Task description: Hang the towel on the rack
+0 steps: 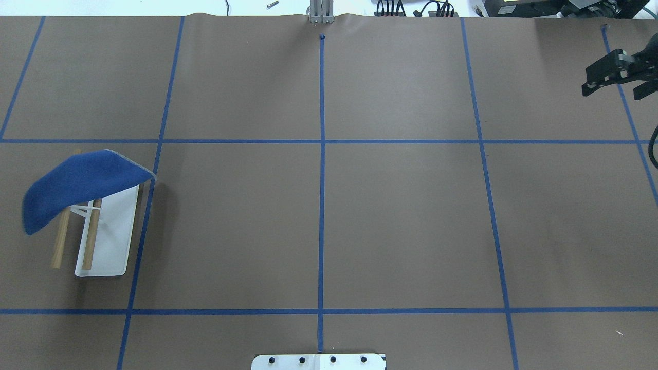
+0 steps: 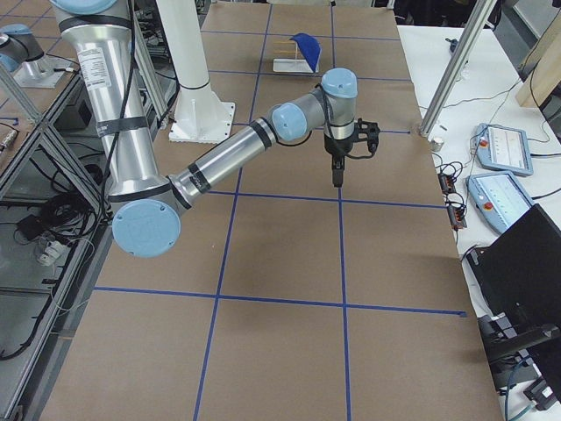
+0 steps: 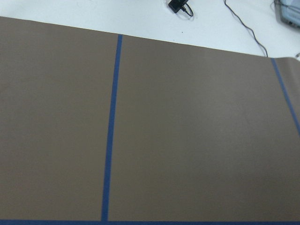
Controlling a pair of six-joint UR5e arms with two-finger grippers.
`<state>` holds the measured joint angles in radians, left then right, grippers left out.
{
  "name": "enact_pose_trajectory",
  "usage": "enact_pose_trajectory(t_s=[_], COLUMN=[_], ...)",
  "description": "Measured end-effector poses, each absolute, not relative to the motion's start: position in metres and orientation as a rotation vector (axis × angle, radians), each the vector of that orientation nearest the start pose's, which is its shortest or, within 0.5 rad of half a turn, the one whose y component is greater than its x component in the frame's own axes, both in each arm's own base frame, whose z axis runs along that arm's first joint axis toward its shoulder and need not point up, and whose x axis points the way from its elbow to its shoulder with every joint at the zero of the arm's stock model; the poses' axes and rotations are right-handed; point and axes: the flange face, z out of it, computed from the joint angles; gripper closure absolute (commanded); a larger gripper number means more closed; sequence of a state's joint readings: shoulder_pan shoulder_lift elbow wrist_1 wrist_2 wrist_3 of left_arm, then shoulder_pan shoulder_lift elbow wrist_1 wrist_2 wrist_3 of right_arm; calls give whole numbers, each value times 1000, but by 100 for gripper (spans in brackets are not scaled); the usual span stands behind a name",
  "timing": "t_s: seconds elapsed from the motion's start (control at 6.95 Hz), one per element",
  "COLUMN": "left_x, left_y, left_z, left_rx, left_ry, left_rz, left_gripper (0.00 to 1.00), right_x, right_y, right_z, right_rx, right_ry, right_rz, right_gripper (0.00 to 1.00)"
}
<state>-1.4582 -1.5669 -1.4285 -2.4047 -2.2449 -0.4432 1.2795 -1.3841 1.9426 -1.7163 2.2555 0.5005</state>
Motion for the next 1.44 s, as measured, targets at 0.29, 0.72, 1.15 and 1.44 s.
enact_pose_trajectory(t_s=[0.29,0.72,1.15,1.44], left_x=[-21,-40,-47,-45], left_y=[-520,-541,-508,-506], left_z=[655,587,573,567], left_rx=[361,134,45,53], left_ry=[720,673,681,711], left_rz=[70,184,181,173], left_gripper=[2,2,2,2], right_x=[-45,-24,-23,-24], right_y=[-524,-499,-491,-493], right_z=[487,557,562,559], right_rx=[80,29,16,19], right_ry=[-745,-720,-730,-733], right_rz=[-103,-206,-203,-200], right_gripper=[0,0,0,0])
